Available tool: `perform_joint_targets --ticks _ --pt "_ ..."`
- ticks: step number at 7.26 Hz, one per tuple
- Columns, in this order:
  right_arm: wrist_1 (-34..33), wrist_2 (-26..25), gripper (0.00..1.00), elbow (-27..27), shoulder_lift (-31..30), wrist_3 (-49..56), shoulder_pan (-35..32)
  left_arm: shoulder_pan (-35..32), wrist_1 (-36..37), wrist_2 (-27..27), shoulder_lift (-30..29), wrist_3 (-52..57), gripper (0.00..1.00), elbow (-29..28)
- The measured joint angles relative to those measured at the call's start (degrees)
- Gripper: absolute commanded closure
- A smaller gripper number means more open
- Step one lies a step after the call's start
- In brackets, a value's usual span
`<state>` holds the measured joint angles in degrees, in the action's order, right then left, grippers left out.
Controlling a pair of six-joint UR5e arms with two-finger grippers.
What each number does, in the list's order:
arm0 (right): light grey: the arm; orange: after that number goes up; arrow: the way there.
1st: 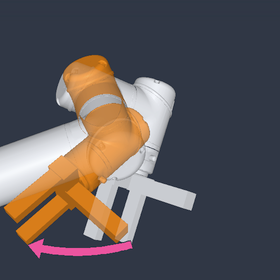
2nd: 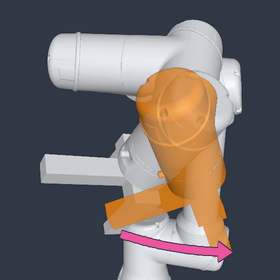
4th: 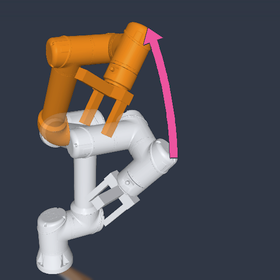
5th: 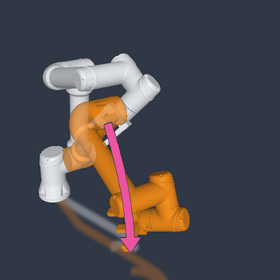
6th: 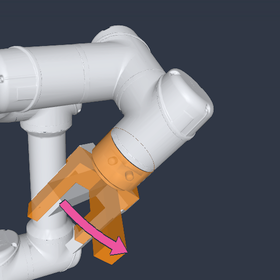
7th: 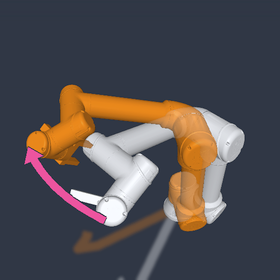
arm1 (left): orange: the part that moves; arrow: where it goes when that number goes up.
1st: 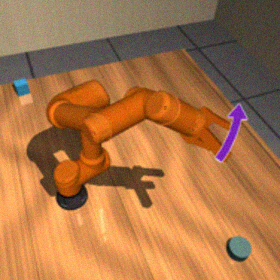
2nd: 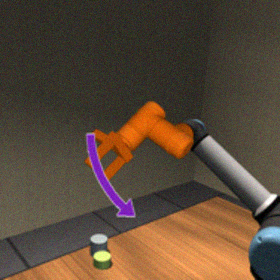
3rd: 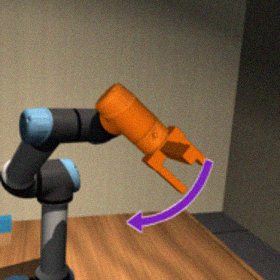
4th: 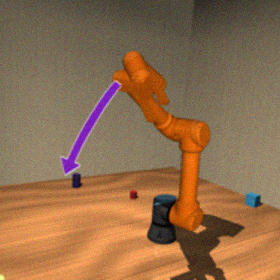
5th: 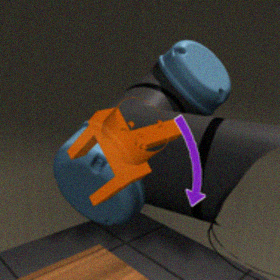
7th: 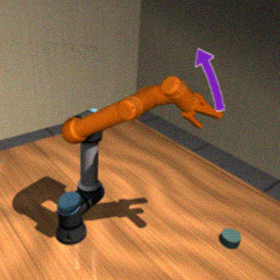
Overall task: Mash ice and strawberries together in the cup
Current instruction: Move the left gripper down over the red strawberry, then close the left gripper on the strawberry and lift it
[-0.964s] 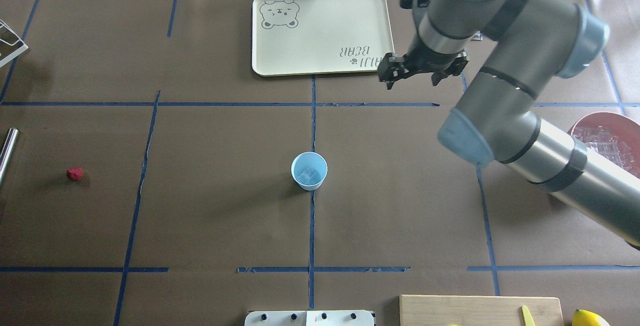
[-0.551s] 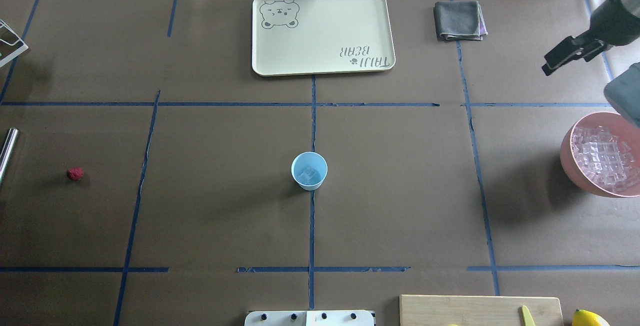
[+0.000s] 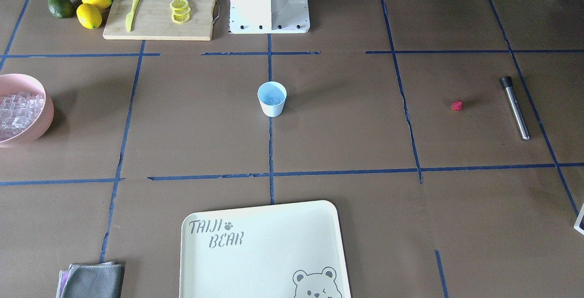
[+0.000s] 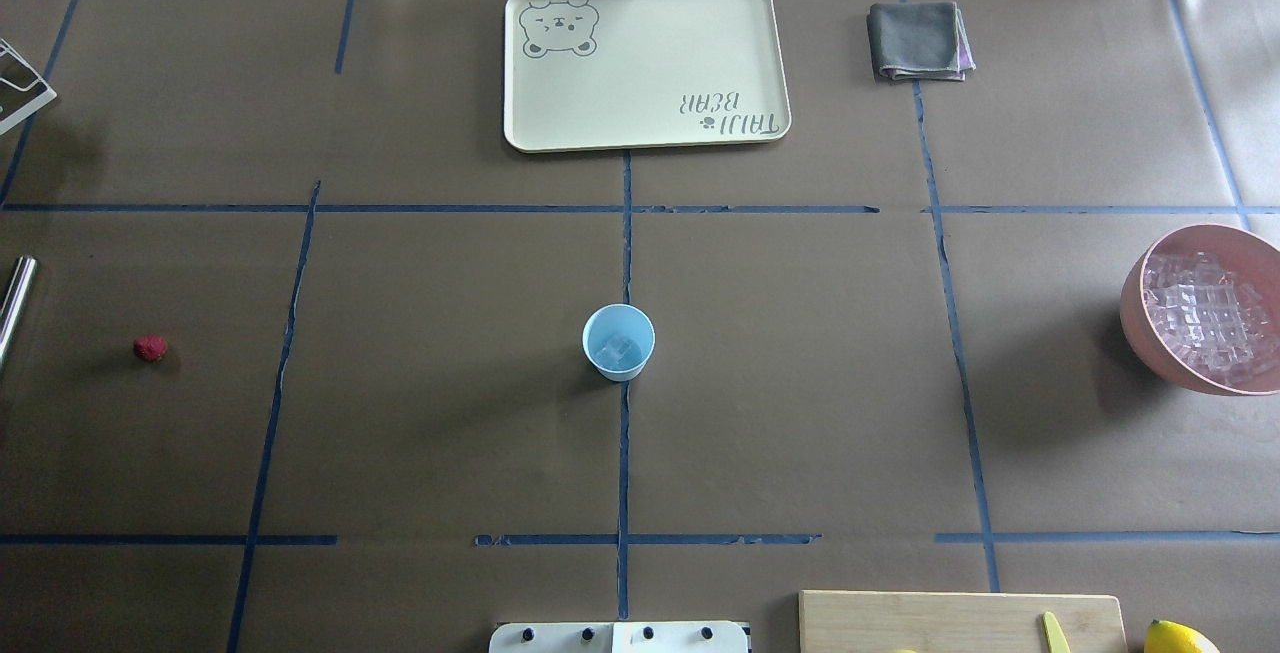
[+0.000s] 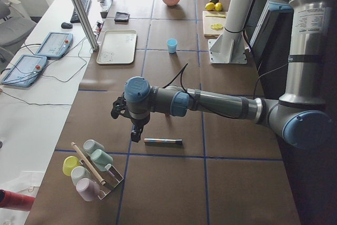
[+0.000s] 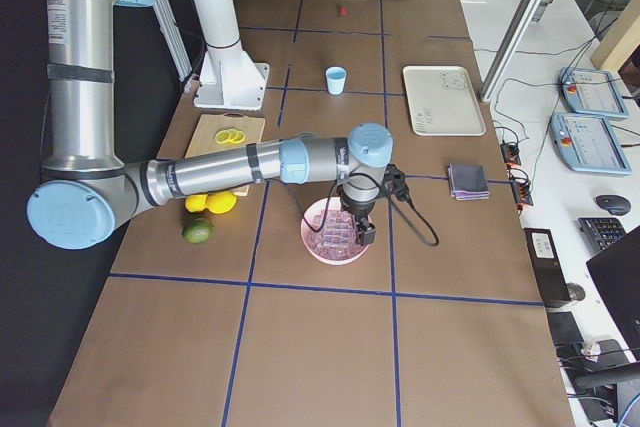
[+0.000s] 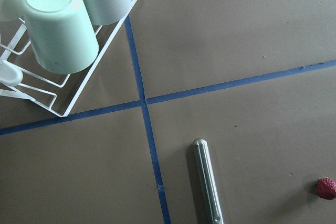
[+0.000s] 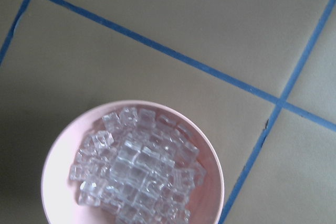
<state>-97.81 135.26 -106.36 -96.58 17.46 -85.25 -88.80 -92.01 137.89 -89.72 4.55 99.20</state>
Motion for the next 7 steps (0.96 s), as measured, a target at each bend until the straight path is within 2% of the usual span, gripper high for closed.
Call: perform_joint_targets --ticks 1,3,5,7 --pt "1.48 0.22 0.01 -0.06 -3.3 0.3 -1.72 0.65 -0.65 0.01 -0.01 -0.86 0.0 0.71" --pt "3.76 -0.52 0.01 -0.26 -5.68 -2.64 -2.67 4.86 -4.79 -0.38 0.45 -9.75 0.0 1.18" --pt "4.16 -0.83 0.01 -0.32 -5.87 -3.62 -2.75 11.64 -15.74 -2.57 2.86 -22.93 0.0 0.86" --pt "4.21 -0.87 0.01 -0.39 -5.96 -3.74 -2.75 20.55 -27.51 -9.06 5.78 -36.8 0.0 0.73"
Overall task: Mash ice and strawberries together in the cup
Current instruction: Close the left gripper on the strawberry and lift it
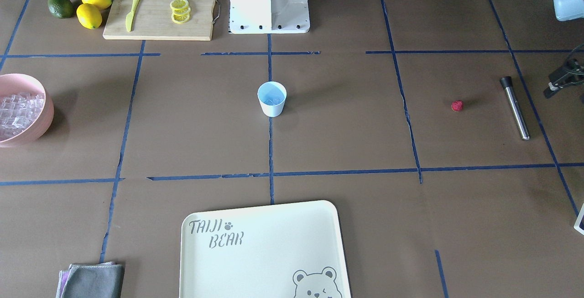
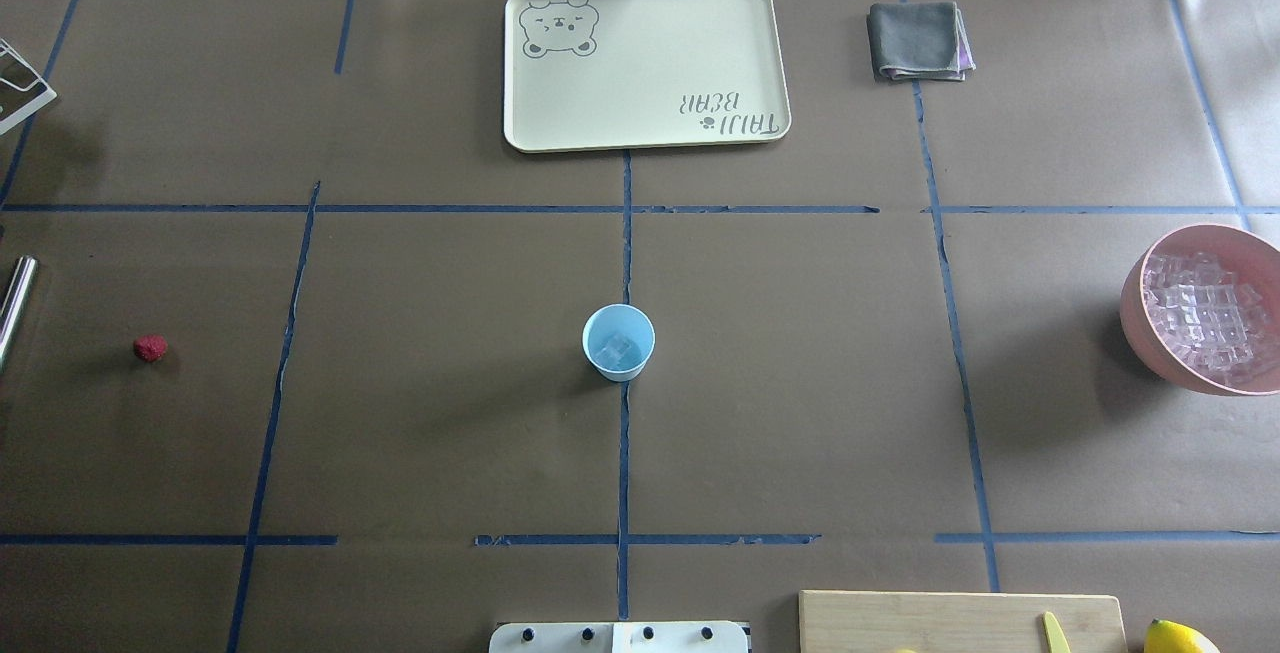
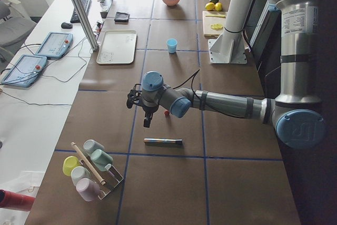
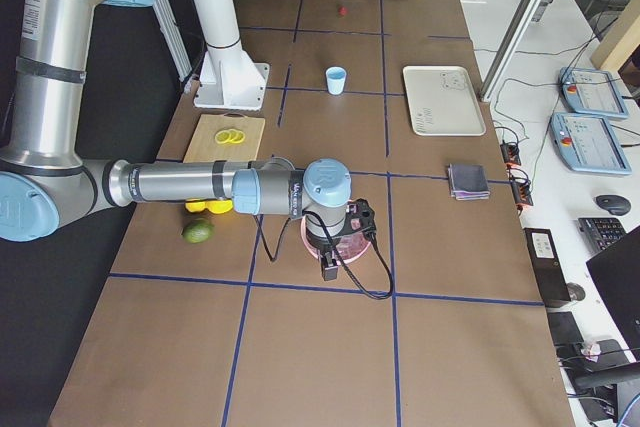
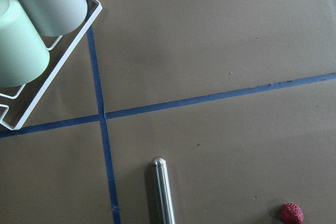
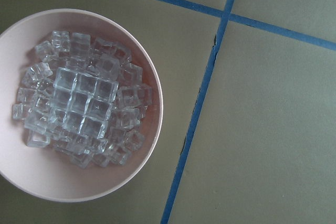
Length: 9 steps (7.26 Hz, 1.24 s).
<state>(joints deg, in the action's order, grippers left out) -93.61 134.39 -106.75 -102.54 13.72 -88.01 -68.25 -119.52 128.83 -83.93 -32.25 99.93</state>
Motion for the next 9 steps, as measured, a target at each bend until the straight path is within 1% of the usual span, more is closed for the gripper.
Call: perform_joint_targets --ticks 1,3,4,6,7,9 --pt "0.0 0.0 0.01 0.0 -0.02 -0.01 -0.02 4.88 -4.52 -3.28 1.13 -5.82 0.0 -0.1" --pt "0.0 0.0 0.01 0.04 -0.09 0.04 -0.06 14.56 -9.56 -9.98 1.91 -15.67 0.0 -0.23" --pt "0.0 -0.01 0.01 0.05 -0.1 0.06 -0.06 18.24 -10.33 -12.71 1.92 -18.73 0.0 -0.28" --pt "0.0 0.0 0.01 0.05 -0.12 0.07 -0.03 21.93 -10.69 -14.79 1.81 -20.88 0.0 -0.48" --pt "0.01 -0.01 0.01 0.05 -0.12 0.1 -0.02 22.87 -10.7 -15.0 1.65 -21.09 0.09 -0.56" --pt "0.0 -0.01 0.01 0.05 -0.18 0.15 -0.03 23.71 -10.61 -15.09 1.49 -21.21 0.53 -0.66"
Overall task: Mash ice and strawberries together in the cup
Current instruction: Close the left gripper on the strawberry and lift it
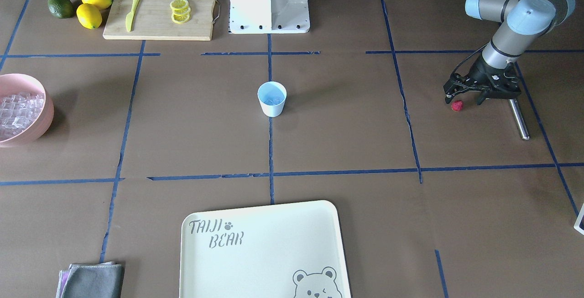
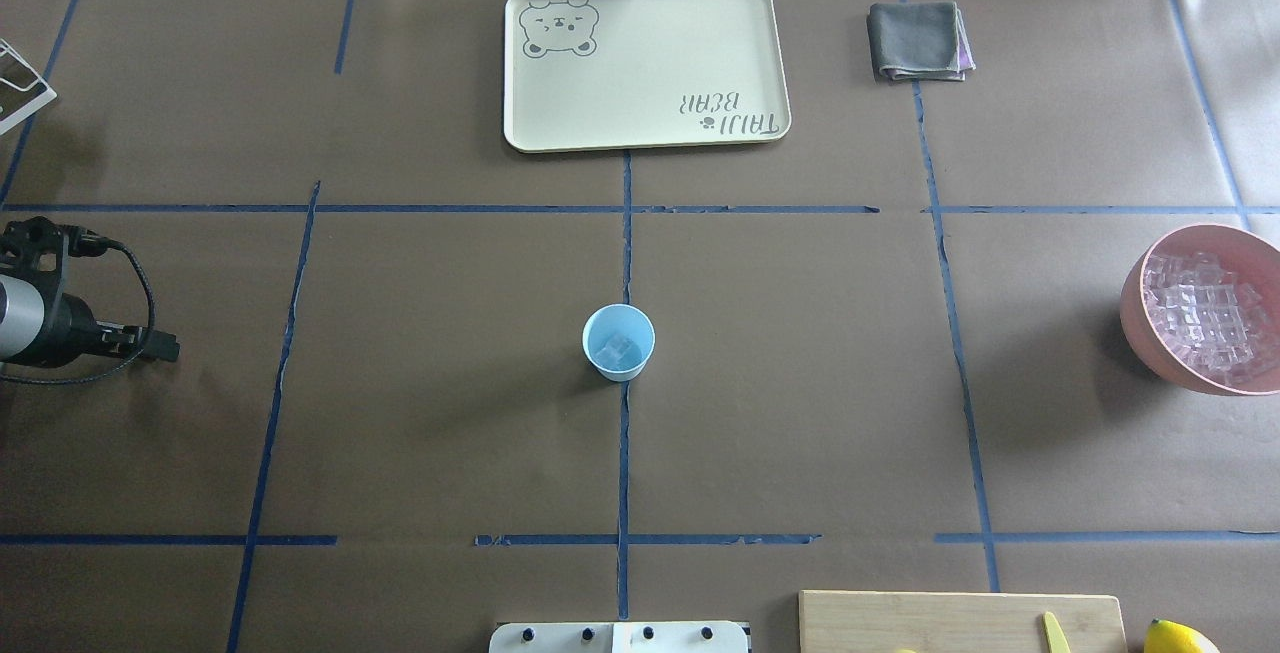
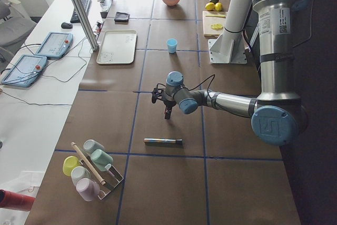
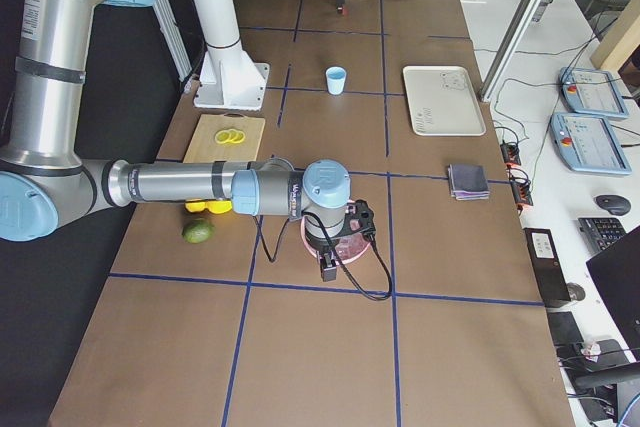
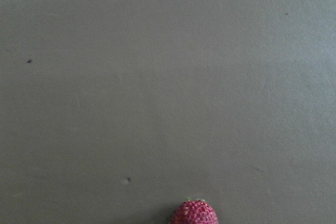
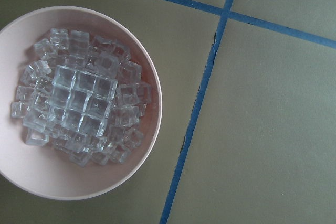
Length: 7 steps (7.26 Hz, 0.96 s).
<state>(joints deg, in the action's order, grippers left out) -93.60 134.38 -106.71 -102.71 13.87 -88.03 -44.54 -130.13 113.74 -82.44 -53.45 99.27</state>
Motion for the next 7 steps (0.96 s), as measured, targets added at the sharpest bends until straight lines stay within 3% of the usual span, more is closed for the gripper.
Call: perform_joint_targets --ticks 1,4,5,6,7 --pt "0.0 0.0 0.01 -0.03 -0.02 0.01 -0.02 0.1 0.12 -0.01 -0.08 -0.06 0.6 -0.05" --pt "1.08 0.0 0.01 -0.03 -0.14 -0.11 -0.03 0.16 0.51 0.07 -0.26 -0.08 0.6 -0.21" --pt "1.49 0.0 0.01 0.02 -0.23 -0.14 -0.03 0.15 0.6 0.08 -0.41 -0.08 0.7 -0.34" --pt "1.72 0.0 0.01 0.04 -0.26 -0.16 -0.03 0.15 0.64 0.1 -0.54 -0.08 0.93 -0.52" --pt "1.8 0.0 0.01 0.04 -0.28 -0.16 -0.03 0.15 0.66 0.14 -0.61 -0.05 0.99 -0.6"
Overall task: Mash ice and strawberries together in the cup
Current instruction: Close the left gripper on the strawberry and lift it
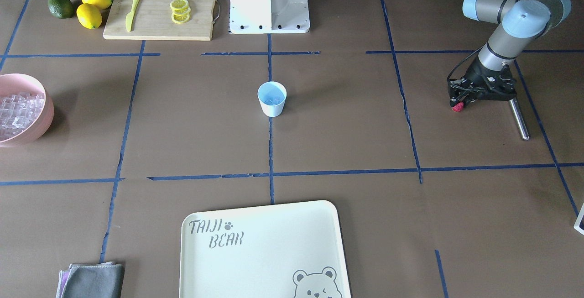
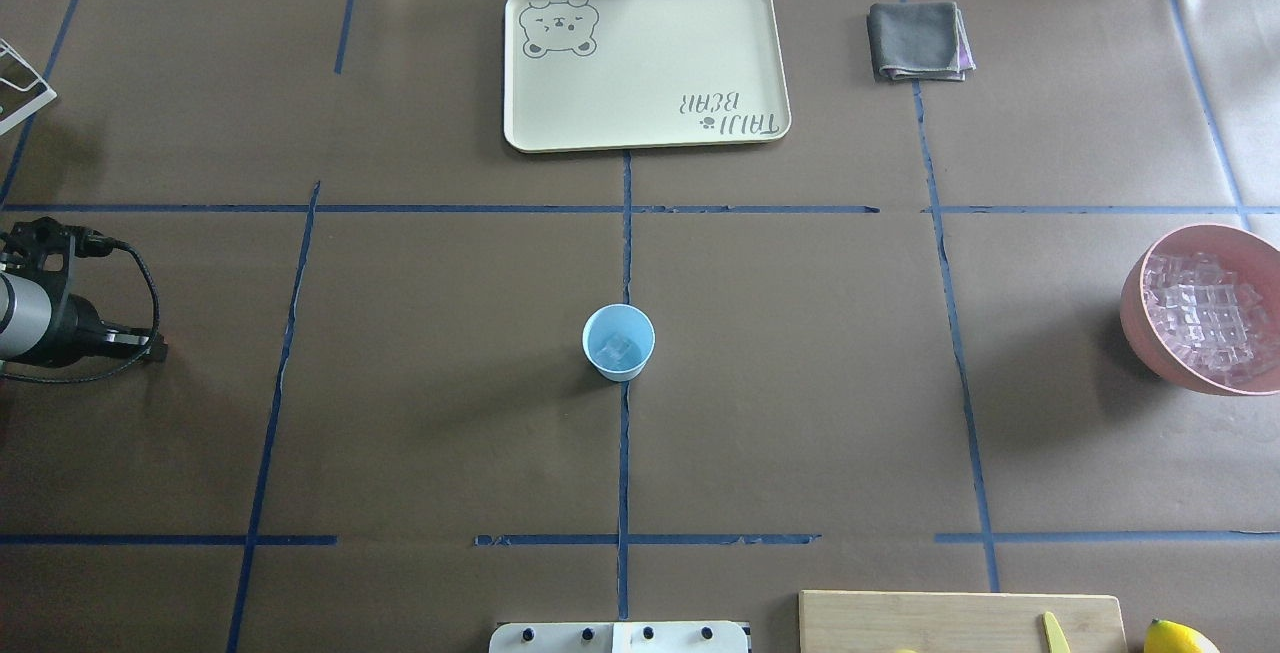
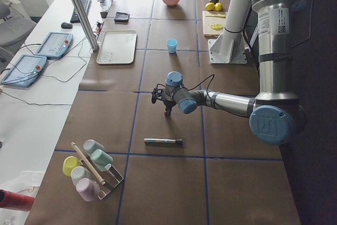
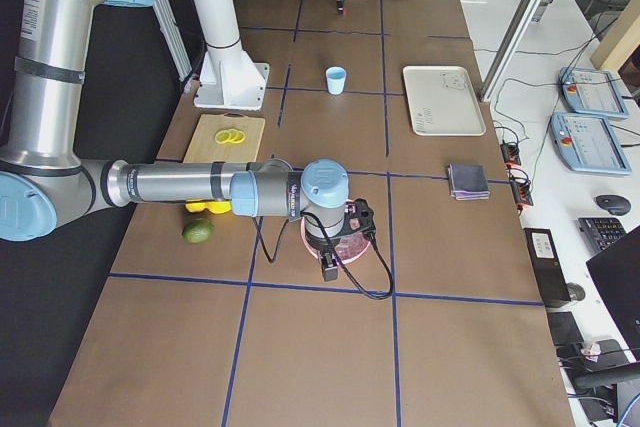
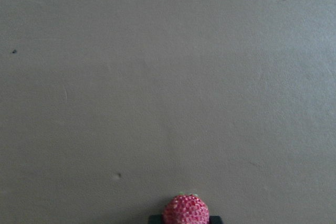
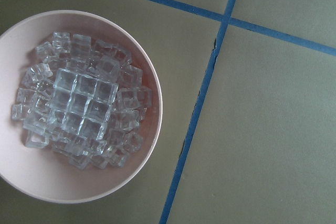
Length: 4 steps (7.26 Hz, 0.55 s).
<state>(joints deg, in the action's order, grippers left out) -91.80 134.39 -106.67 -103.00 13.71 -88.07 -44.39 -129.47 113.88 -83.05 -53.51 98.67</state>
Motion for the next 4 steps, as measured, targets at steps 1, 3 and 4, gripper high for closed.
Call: perform_joint_targets --ticks 1,3,4 --pt "0.03 0.0 0.01 0.0 -0.01 0.0 0.0 -0.01 0.03 0.01 -0.06 0.08 1.0 -0.01" --pt "0.04 0.0 0.01 0.01 -0.01 0.0 0.0 -0.07 0.12 0.27 -0.16 0.34 1.0 0.61" --pt "0.05 0.0 0.01 0.04 -0.01 0.0 0.0 -0.16 0.18 0.36 -0.41 0.39 1.0 0.93"
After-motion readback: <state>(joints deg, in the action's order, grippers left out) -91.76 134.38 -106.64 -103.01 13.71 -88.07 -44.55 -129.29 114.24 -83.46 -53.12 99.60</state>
